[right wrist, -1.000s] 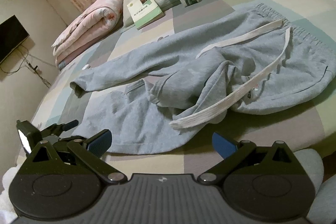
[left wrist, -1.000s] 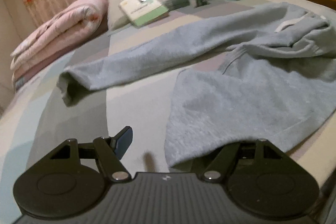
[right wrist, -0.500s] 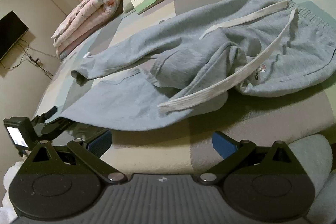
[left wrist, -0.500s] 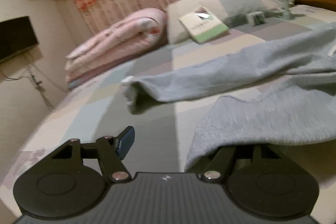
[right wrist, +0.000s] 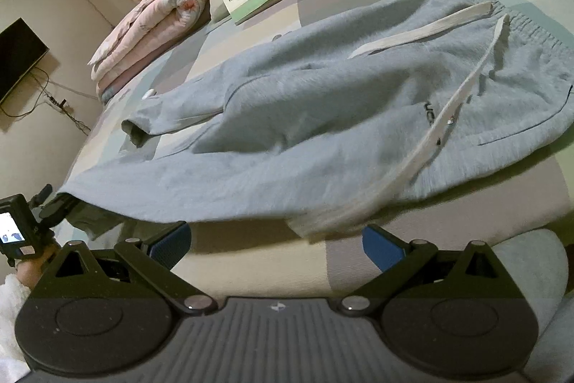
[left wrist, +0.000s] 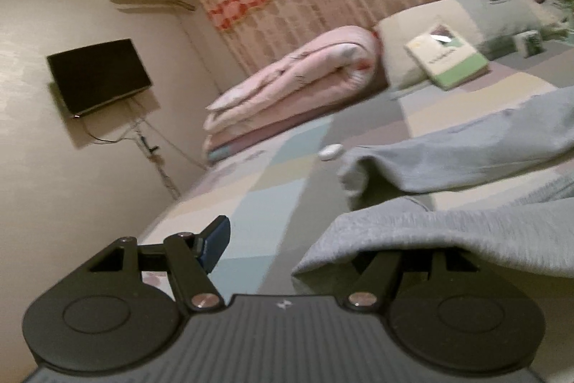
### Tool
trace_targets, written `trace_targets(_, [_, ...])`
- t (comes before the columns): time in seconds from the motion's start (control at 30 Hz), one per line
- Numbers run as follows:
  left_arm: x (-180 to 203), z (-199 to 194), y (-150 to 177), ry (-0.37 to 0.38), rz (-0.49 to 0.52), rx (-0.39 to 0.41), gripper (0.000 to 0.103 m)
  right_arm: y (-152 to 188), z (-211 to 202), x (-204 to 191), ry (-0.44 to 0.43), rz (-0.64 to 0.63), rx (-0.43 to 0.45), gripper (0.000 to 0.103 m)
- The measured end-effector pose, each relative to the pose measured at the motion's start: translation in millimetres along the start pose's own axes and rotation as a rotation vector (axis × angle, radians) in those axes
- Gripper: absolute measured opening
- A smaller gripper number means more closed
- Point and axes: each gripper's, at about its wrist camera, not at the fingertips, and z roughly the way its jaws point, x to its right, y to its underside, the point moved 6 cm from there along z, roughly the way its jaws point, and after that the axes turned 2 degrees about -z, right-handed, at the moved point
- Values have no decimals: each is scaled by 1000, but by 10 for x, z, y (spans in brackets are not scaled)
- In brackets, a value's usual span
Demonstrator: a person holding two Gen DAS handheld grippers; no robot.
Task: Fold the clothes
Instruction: 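Pull the pant leg edge outward with the left gripper to flatten the pants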
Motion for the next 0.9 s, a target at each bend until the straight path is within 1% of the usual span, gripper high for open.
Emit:
trace_targets(0.1, [-76,70,6,-25,7,4,69,7,15,10,3,4,-4,103])
trace_targets(0.17, [-76,118,69,-10,25,-24,70,16,28,11,4,5,-8,103])
trace_targets(0.3, [-17,231,346,60,120,-144,71,10,46,35,6,11,-14,103])
trace_targets(0.37, [-60,258,502,56,161,-193,71,-5,52,58,9,17,-15,103])
trace_targets(0.43, [-167,290,647,45,168,-253,71,-23,60,94,8,27,-15,103])
trace_targets(0.53, [-351,339,809,49,145,-348,72,-50,76,143,8,36,-13,103])
trace_targets(0.63, [-438,323,788,71,95,-375,72,-67,85,195,9,41,-11,103])
trace_targets(0.67, [-440,317,762,71,107,-374,72,-71,86,214,9,45,-10,103])
trace_targets(0.73, [-432,320,729,74,164,-378,76,-76,91,248,8,55,-10,103])
trace_targets(0.83, [-398,337,806,104,281,-407,76,-88,99,307,4,70,-7,103])
trace_targets(0.9, [-407,327,882,115,314,-418,77,-104,109,344,-1,82,-2,103])
